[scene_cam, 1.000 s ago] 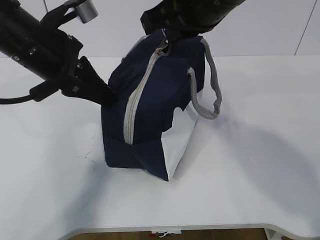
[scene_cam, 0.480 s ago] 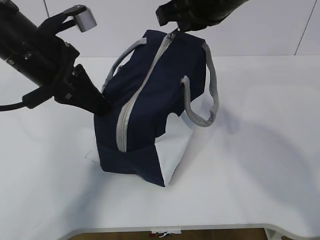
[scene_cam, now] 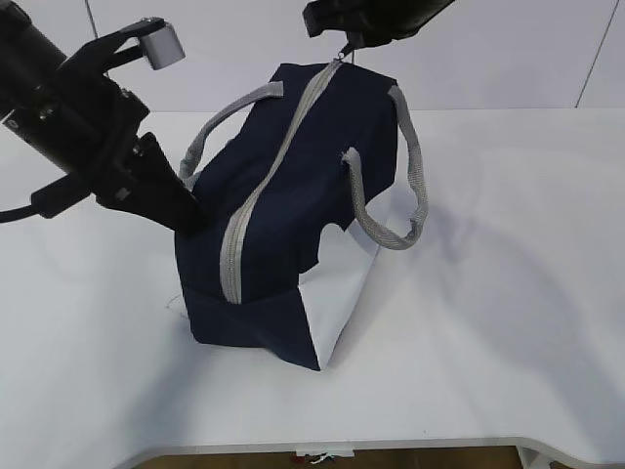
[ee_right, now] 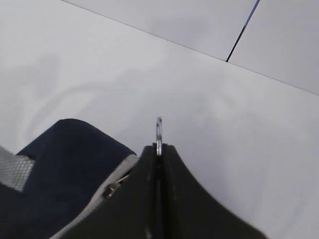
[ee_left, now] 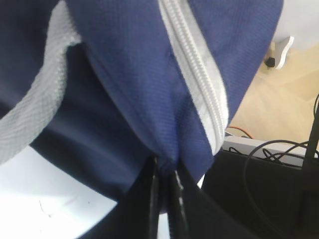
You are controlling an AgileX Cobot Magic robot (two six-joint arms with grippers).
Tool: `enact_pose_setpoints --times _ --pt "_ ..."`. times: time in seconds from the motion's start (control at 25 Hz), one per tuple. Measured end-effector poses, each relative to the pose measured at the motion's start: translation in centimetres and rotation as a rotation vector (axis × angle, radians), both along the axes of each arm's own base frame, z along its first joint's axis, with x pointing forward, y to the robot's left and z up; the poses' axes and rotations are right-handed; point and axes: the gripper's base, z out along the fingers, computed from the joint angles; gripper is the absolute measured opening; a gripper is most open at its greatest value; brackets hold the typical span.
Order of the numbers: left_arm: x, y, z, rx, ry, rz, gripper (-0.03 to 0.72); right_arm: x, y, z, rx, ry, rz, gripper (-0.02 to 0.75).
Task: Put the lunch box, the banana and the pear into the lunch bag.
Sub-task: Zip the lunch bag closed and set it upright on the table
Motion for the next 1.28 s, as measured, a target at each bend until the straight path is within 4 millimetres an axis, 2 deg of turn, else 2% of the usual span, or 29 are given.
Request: enact_pose_setpoints --times 0.4,0.68,0.8,1.0,1.12,1.28 --pt "-0.4 0.5 0.7 0.036 -0.014 0.014 -0.004 2.7 -1.5 -3.1 0.015 0.071 -0.064 0.013" --pt "-0.6 0.5 0.8 0.037 0.017 0.050 0.004 2.6 -1.0 -1.9 0.132 0.105 -0.074 0.013" --pt "-0.5 0.5 1.1 0.036 0.053 0.110 0.087 2.3 -0.7 -1.3 0.178 0.146 -0.070 0.013" --pt "0.1 0.5 3.3 0.037 0.074 0.200 0.345 1.9 -0.4 -0.7 0.204 0.198 -0.056 0.013" --pt "0.7 0.7 5.3 0.045 0.044 0.270 0.392 1.7 -0.2 -0.8 0.210 0.222 -0.035 0.013" --pt "1.8 0.8 8.2 0.011 -0.048 0.373 0.404 1.6 -0.2 -0.8 0.216 0.232 -0.023 0.013"
